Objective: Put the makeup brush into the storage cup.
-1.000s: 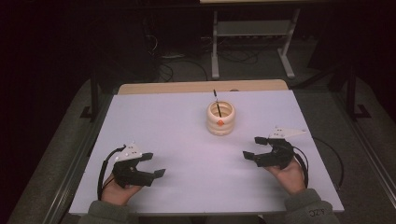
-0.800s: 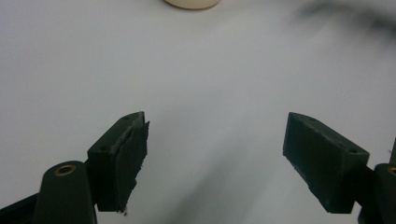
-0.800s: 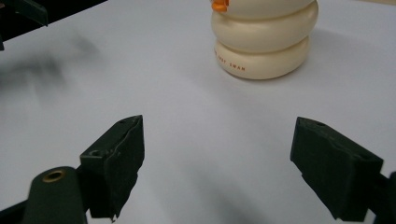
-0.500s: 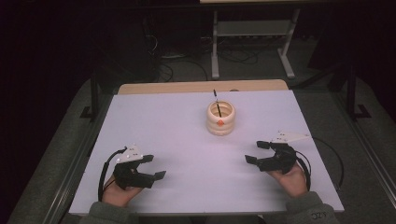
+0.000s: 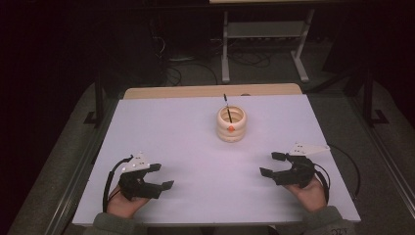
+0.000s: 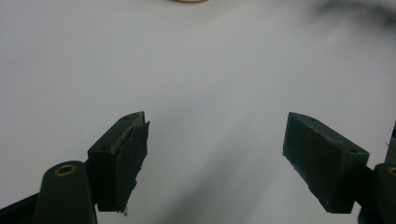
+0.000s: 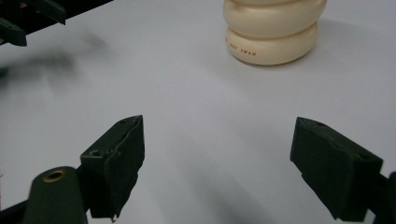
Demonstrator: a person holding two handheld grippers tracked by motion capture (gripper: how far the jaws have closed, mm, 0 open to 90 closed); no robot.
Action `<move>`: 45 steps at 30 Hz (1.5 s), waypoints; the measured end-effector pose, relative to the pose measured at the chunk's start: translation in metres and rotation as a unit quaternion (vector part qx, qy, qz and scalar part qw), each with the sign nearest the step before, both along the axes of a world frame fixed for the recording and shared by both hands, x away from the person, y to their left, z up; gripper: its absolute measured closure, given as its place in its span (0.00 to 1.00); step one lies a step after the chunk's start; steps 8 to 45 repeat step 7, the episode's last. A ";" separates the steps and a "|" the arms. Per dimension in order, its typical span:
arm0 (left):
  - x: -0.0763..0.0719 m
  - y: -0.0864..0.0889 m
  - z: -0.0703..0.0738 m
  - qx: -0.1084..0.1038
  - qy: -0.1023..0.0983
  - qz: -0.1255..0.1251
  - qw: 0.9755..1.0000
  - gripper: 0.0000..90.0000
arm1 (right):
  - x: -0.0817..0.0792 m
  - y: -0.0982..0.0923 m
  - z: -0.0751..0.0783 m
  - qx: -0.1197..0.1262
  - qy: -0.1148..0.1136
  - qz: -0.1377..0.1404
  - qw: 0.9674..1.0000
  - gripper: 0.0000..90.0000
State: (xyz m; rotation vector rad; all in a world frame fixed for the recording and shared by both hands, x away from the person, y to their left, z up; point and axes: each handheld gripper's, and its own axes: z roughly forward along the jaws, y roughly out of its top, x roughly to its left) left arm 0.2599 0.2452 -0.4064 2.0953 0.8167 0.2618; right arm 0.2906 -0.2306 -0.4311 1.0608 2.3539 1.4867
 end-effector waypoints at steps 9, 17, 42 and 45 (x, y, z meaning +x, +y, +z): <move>0.001 0.001 -0.001 -0.004 0.000 0.000 1.000 0.24 | -0.004 -0.003 0.000 0.006 -0.001 0.004 1.000 0.19; 0.001 0.001 -0.001 -0.004 0.000 0.000 1.000 0.24 | -0.004 -0.003 0.000 0.006 -0.001 0.004 1.000 0.19; 0.001 0.001 -0.001 -0.004 0.000 0.000 1.000 0.24 | -0.004 -0.003 0.000 0.006 -0.001 0.004 1.000 0.19; 0.001 0.001 -0.001 -0.004 0.000 0.000 1.000 0.24 | -0.004 -0.003 0.000 0.006 -0.001 0.004 1.000 0.19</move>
